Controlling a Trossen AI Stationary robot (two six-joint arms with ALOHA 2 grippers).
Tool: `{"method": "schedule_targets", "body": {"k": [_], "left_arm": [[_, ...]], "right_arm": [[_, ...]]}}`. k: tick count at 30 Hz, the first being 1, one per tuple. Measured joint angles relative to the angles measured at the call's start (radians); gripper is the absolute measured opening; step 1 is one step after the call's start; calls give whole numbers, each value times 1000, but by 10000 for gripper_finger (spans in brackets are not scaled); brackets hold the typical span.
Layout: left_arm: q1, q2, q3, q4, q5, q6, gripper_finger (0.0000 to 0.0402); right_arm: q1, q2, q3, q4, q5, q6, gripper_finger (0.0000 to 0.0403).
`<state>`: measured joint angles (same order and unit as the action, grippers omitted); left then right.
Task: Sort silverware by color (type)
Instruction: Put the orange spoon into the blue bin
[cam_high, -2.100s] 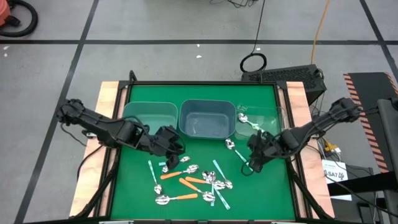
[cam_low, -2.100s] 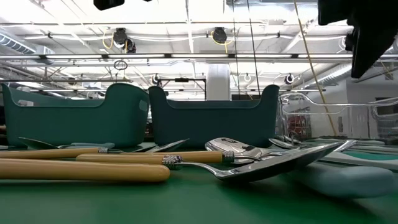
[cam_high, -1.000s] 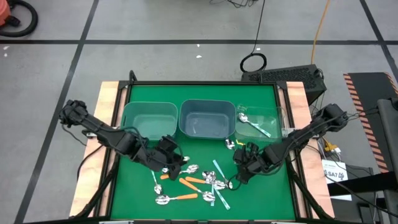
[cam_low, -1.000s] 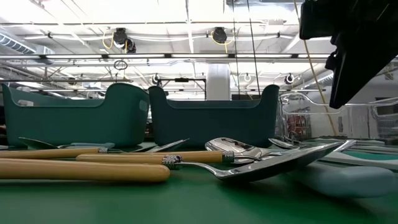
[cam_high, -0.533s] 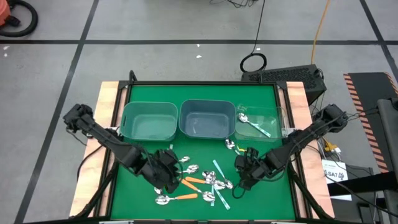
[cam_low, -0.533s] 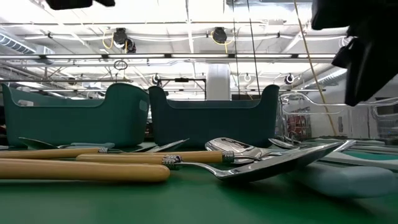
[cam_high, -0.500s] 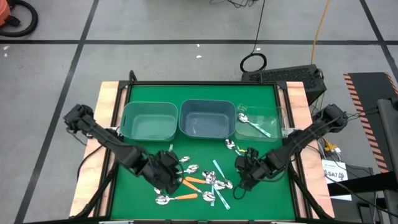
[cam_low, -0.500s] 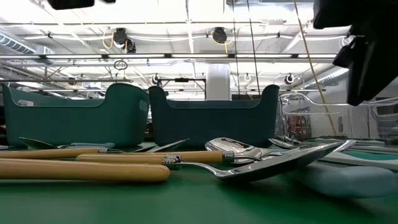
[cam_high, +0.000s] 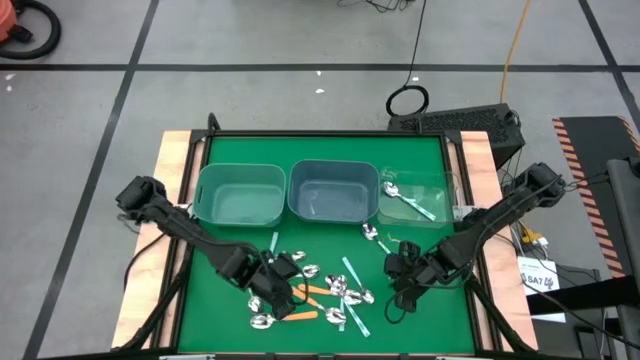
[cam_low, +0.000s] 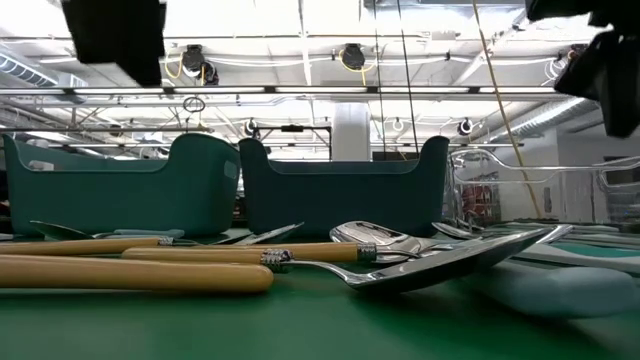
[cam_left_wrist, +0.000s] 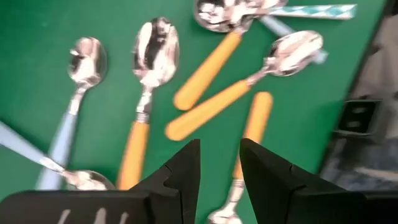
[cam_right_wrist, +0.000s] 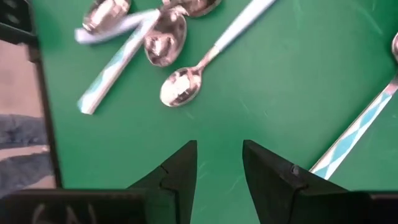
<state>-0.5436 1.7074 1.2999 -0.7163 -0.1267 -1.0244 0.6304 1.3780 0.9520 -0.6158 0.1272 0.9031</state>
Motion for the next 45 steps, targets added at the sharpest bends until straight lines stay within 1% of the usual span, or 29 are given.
{"method": "schedule_targets", "body": {"k": [2, 4, 7, 11, 13, 16, 20, 25, 35, 37, 40, 44, 45], "left_arm": [[18, 15, 0, -12, 11, 36, 122], [36, 31, 0, -23, 23, 70, 133], [65, 64, 0, -22, 38, 96, 170], [102, 129, 0, -76, 68, 52, 222], [119, 155, 0, -89, 95, 46, 231], [130, 184, 0, -87, 102, 47, 231], [129, 216, 0, -85, 101, 51, 216], [129, 252, 0, -67, 100, 62, 187], [137, 267, 2, -39, 75, 92, 136], [140, 267, 1, -21, 72, 123, 119], [141, 270, 0, 43, 48, 166, 82], [144, 271, 0, 98, 37, 178, 24], [145, 271, 0, 106, 37, 178, 17]], "right_arm": [[0, -29, 0, -2, 0, 0, 124], [0, -52, 0, -2, 7, 1, 124], [0, -80, 0, -3, 32, 1, 124], [0, -99, 0, -39, 54, 10, 124], [0, -106, 0, -67, 55, 26, 123], [0, -107, 0, -88, 55, 31, 123], [0, -107, 0, -112, 55, 28, 123], [0, -107, 0, -135, 60, 27, 123], [0, -106, 0, -149, 89, 34, 123], [0, -106, 0, -149, 92, 33, 123], [0, -106, 0, -149, 110, 31, 123], [0, -106, 0, -150, 112, 31, 123], [0, -106, 0, -150, 112, 31, 123]]}}
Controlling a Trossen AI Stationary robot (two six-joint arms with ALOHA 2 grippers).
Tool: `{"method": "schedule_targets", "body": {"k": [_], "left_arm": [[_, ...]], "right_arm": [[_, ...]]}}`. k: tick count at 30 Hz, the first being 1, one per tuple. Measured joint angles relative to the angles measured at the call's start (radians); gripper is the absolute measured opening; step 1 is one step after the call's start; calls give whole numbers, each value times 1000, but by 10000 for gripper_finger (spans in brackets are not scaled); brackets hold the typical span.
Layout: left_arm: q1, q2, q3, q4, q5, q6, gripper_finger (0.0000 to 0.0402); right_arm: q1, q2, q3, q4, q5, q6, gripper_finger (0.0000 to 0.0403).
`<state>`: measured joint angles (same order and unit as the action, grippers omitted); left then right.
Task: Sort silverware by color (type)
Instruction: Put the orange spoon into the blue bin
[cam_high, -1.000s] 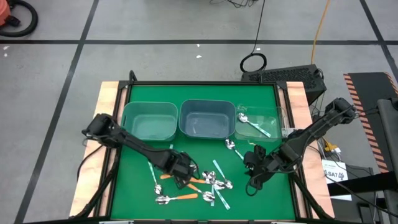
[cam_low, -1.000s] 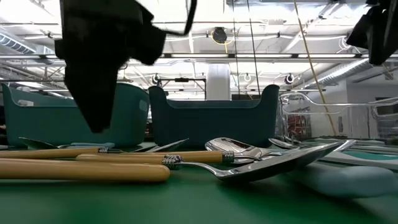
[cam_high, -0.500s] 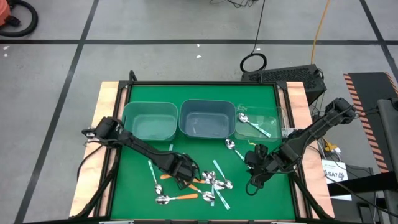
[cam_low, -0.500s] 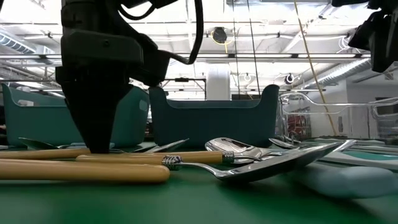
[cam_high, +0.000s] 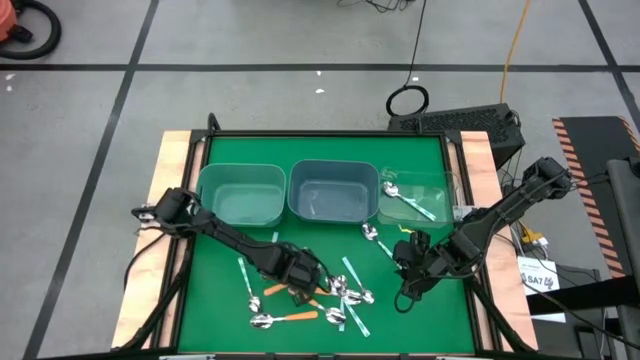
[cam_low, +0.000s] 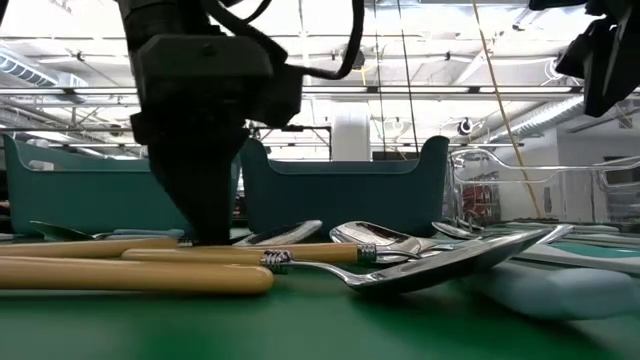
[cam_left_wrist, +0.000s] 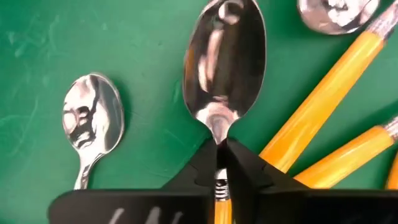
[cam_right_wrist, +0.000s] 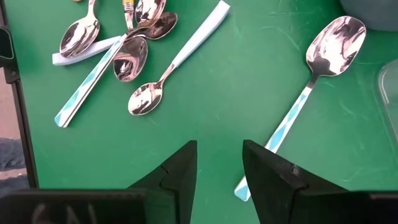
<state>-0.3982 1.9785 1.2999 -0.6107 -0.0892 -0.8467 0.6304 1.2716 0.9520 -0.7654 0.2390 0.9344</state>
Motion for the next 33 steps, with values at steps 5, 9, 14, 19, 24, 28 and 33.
{"method": "schedule_targets", "body": {"k": [5, 9, 14, 19, 24, 28, 33], "left_arm": [[8, -3, 2, 5, 1, -11, 15], [11, -12, 2, 6, 2, -25, 11], [12, -26, 1, 11, 0, -33, 3], [12, -26, 34, -27, 0, -29, 2], [18, -26, 98, -74, -7, -2, 1], [28, -26, 155, -118, -16, 42, 1], [49, -26, 233, -176, -17, 80, 0]], "right_arm": [[0, 0, 0, 0, -1, 0, 123], [0, 0, 0, 0, -2, 0, 123], [0, 0, 0, 1, -3, 0, 123], [0, 0, 0, 8, -4, 8, 123], [0, 0, 0, 10, -9, 22, 123], [0, 0, 0, 28, -14, 23, 123], [0, 0, 0, 58, -49, 27, 123]]}}
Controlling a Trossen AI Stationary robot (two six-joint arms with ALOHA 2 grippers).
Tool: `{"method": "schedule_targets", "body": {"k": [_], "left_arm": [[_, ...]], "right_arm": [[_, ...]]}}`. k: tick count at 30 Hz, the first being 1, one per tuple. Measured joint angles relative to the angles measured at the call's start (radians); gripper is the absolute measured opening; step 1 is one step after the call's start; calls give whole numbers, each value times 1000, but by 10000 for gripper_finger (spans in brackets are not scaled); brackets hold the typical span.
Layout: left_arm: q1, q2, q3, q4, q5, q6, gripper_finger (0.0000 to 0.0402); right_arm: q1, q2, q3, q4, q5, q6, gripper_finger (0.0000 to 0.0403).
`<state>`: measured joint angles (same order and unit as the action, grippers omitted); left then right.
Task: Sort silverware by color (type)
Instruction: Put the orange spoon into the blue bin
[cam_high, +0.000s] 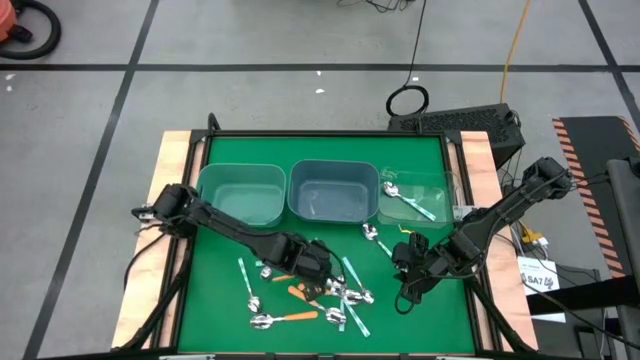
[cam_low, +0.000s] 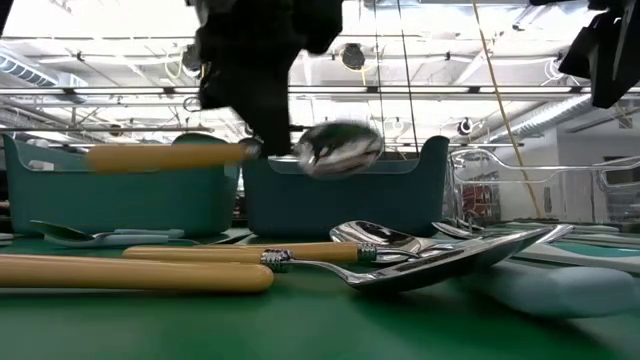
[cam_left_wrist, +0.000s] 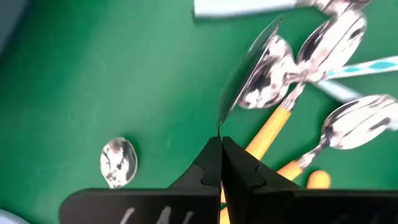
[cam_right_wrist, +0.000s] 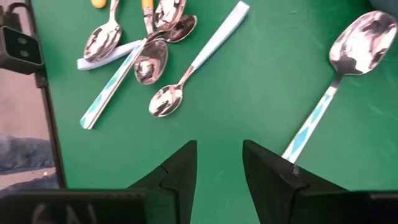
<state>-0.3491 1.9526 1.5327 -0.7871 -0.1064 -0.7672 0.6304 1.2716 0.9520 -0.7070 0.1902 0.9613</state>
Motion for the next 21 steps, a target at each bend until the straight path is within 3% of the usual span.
{"method": "schedule_targets", "body": {"k": [11, 21], "left_arm": [[82, -2, 237, -148, -1, 147, 0], [233, -3, 449, -275, 1, 355, 0]], "right_arm": [[8, -45, 0, 1, -3, 45, 123], [6, -123, 0, -11, 103, 48, 123]]}}
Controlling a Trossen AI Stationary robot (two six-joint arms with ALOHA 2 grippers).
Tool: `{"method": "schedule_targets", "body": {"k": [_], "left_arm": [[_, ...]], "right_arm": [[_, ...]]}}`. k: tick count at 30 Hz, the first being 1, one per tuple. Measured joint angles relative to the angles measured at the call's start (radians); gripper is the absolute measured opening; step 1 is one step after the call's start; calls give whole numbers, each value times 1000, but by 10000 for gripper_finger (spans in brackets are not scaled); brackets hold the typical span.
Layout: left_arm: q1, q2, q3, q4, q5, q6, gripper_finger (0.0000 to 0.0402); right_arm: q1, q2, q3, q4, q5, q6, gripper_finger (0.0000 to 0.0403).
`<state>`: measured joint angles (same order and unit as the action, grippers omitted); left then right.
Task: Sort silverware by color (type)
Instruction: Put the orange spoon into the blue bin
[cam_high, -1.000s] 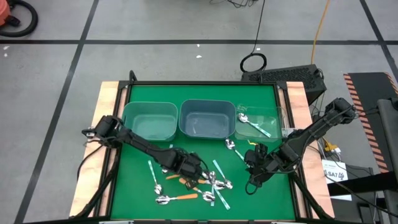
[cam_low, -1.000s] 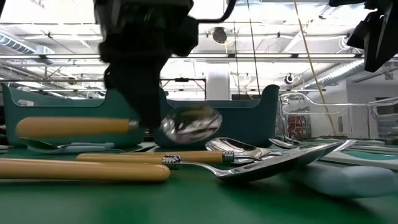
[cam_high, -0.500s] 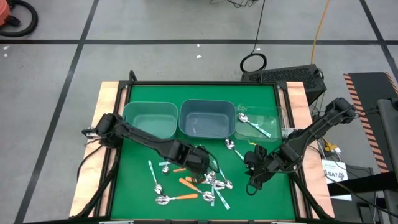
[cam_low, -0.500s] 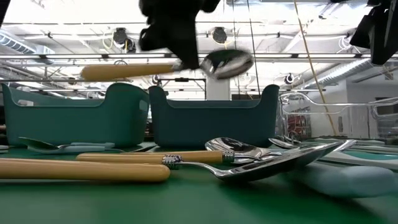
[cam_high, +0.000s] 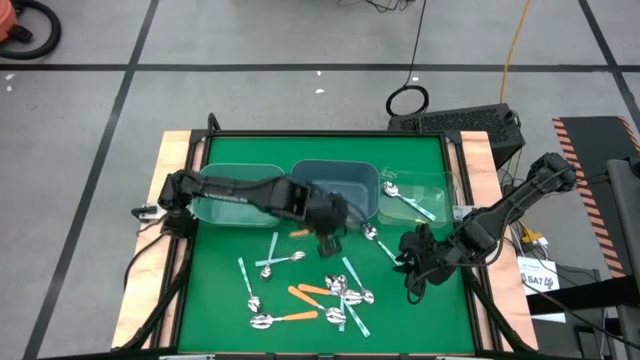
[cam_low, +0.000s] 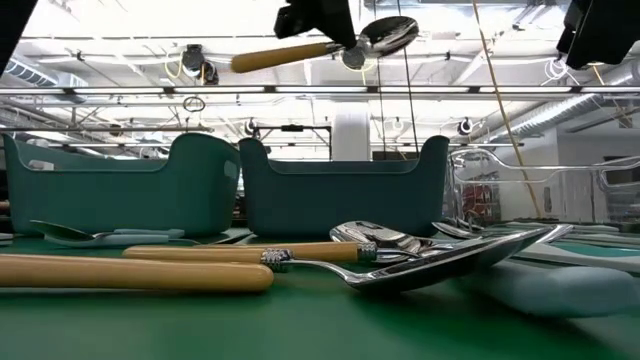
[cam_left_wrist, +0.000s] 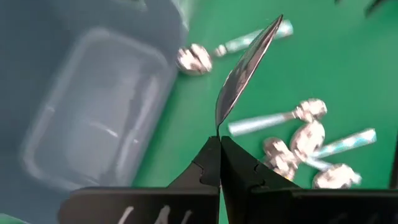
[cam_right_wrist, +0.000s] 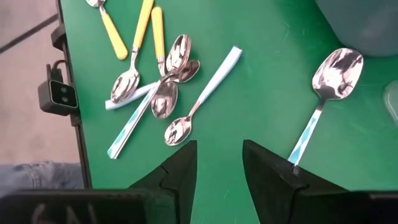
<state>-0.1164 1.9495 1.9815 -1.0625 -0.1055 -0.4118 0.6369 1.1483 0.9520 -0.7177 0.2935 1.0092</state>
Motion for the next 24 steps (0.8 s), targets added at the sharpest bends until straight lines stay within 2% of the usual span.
{"method": "schedule_targets", "body": {"k": [5, 13, 19, 24], "left_arm": [[104, 0, 72, -1, 39, 133, 0], [262, 0, 78, 10, 163, 301, 0], [329, 1, 78, 13, 213, 386, 0], [377, 50, 78, 16, 273, 439, 0]], "right_arm": [[0, -8, 0, -9, 0, 32, 123], [0, -19, 0, -10, -5, 120, 123], [0, -68, 0, -39, 5, 211, 123], [-1, -98, 0, -87, 56, 276, 123]]}}
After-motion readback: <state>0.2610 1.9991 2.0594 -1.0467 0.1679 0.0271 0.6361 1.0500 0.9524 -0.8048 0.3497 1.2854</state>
